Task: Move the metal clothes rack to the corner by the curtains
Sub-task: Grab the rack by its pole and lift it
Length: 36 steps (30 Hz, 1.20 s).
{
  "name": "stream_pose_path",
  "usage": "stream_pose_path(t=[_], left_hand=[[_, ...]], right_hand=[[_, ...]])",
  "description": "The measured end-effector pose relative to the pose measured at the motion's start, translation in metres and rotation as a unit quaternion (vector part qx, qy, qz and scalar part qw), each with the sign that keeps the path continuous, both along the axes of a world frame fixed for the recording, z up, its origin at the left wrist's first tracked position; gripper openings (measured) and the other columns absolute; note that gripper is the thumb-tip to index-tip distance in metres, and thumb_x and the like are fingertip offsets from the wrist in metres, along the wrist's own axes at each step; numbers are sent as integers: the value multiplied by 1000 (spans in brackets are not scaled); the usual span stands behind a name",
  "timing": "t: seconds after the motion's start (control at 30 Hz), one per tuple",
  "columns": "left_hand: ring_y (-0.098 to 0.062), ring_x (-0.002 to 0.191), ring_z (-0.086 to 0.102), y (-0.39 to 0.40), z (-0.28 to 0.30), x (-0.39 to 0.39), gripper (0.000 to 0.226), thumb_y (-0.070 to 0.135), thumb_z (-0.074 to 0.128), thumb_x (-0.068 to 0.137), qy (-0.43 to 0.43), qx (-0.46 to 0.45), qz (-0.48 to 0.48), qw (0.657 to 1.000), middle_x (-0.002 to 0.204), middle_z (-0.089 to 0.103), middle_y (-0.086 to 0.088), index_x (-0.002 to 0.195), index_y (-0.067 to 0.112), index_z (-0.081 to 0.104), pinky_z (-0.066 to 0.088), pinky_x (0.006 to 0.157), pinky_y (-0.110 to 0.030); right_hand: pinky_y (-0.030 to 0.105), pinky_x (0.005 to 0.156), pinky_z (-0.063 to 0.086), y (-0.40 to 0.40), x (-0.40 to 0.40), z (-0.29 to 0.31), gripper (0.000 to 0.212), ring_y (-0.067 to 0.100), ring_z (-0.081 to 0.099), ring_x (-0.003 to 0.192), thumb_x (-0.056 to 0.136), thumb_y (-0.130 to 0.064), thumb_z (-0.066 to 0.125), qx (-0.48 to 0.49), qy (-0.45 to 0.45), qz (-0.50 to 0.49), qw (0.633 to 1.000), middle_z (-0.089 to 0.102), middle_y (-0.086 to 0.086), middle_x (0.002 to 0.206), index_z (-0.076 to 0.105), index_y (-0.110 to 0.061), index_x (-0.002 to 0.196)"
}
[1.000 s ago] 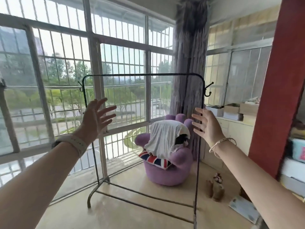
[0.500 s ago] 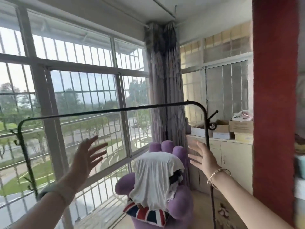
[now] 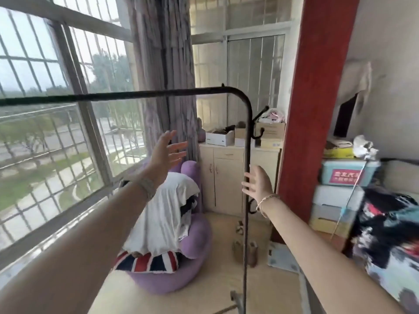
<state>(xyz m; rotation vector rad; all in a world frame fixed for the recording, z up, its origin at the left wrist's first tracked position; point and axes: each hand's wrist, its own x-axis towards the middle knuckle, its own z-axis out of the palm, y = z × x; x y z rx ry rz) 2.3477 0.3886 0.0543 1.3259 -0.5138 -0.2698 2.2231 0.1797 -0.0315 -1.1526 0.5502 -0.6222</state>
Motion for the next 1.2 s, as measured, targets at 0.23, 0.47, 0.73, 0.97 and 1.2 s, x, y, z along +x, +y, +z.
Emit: stream_pose_path(t=[0.23,0.47,0.73,0.97,1.2], left_hand=[[-28,100,64,-134,-43,27,36,42,41,98,19,55,-89,994,115,64,-3,131,29,47,43,92,-38],[-25,120,54,-240,-49,43,49,58,42,92,-6,72,-128,989,135,53,-6,132,29,45,39,102,-36],[-21,41,61,-296,-61,49,65,69,36,86,57,-43,-238,969,68,62,-14,98,15,70,56,63,-32],[-9,31,30,-285,-60,48,69,77,24,81,77,-23,-278,957,38,39,5,77,11,46,36,41,-18],[-4,29,27,-267,-43,36,67,72,13,90,98,28,-222,970,36,39,7,69,15,42,28,43,-19]], right_hand=[[51,105,39,-48,22,-63,48,43,48,125,91,-30,54,-40,69,-44,996,48,19,140,43,-17,136],[32,102,39,-117,56,-103,55,20,46,130,87,-31,62,-218,109,25,970,47,3,143,44,-24,139],[43,75,49,-137,87,-140,42,26,59,57,96,-30,48,-269,50,85,958,59,11,54,54,-1,67],[30,45,33,-128,113,-168,38,13,36,39,87,-50,45,-268,-20,30,963,40,-6,42,44,-23,60],[35,48,34,-128,140,-187,52,16,42,43,72,-80,43,-263,-38,-32,964,42,-5,40,51,-30,58]])
